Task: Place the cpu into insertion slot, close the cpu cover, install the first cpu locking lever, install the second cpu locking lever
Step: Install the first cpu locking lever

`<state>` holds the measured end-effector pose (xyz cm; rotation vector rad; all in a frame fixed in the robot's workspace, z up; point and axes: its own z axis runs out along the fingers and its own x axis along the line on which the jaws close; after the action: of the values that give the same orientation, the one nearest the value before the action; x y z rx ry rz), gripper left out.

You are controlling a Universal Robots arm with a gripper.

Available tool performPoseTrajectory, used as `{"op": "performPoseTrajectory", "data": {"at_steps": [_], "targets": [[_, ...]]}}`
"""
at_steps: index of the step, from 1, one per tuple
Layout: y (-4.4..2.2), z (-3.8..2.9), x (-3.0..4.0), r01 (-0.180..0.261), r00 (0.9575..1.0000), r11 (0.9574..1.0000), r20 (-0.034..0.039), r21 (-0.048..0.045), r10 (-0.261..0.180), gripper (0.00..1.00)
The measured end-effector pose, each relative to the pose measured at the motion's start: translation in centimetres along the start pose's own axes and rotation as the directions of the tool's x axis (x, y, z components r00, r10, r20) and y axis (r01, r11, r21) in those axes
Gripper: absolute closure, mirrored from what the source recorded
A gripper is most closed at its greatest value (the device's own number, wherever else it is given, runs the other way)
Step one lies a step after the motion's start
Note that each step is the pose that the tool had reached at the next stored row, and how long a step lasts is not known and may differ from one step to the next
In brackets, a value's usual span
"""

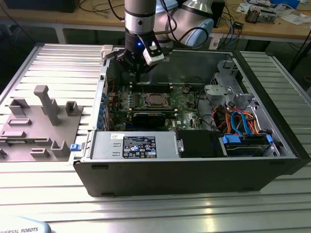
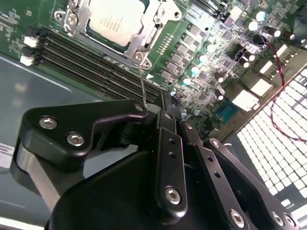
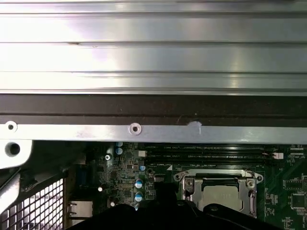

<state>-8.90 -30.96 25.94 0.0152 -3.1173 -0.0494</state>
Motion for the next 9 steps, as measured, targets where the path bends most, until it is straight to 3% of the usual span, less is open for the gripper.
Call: {"op": "performPoseTrajectory", "data": {"at_steps": [9], "targets": [[-0.02, -0.04, -1.85, 0.001, 1.0000, 1.0000, -0.0034, -0.0001, -0.001, 0.89]]}}
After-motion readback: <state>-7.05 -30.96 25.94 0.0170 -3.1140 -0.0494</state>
